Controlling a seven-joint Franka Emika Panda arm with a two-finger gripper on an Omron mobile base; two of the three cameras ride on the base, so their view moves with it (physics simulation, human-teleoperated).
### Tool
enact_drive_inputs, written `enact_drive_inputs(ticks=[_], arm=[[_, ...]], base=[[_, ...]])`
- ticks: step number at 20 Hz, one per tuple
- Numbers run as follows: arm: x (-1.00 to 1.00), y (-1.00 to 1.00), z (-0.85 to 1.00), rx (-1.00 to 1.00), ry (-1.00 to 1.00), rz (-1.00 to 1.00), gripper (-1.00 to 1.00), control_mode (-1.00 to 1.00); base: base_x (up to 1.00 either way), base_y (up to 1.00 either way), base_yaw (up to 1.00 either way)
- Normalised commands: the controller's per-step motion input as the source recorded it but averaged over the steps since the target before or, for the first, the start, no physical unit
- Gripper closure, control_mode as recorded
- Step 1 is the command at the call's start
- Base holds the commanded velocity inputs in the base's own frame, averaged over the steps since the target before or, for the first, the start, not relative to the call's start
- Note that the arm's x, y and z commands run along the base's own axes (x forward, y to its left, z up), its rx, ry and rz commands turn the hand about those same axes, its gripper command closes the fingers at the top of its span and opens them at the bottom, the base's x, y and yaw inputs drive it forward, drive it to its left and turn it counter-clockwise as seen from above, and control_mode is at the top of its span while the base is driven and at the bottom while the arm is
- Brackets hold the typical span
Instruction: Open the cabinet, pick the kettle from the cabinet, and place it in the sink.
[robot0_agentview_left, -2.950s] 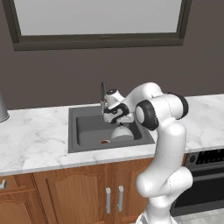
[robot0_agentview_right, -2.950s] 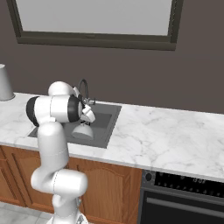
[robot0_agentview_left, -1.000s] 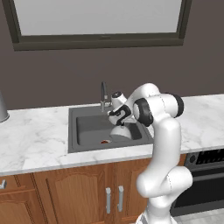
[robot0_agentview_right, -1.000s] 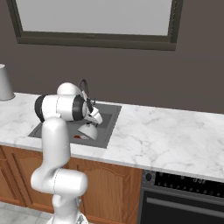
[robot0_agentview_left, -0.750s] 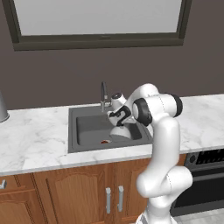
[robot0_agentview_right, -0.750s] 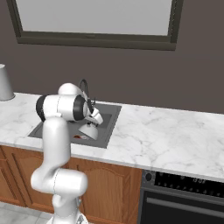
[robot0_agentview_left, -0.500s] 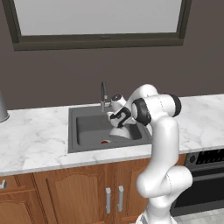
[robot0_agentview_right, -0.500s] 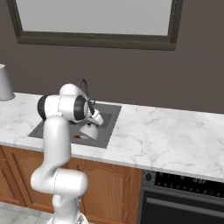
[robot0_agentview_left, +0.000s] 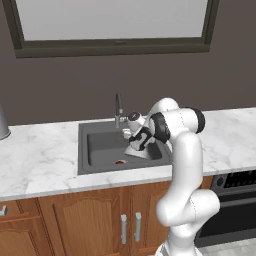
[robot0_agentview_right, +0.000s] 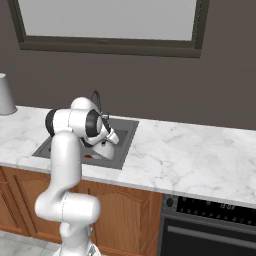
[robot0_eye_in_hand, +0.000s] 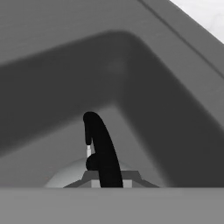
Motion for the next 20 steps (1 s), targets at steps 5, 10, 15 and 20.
enact_drive_inputs(ticks=[5,10,15,20], arm=[[0.16,0.00,-0.06,-0.02,-0.09,0.00,1.00,-1.00],[0.12,0.00,-0.11,-0.03,-0.04,0.00,1.00,-1.00],[0.11,0.00,-0.12,-0.04,0.00,0.00,1.00,-1.00],[0.13,0.00,-0.13,-0.01,0.00,0.00,1.00,-1.00]], base=[[0.00,0.00,0.00],[0.00,0.00,0.00],[0.00,0.00,0.00],[0.00,0.00,0.00]])
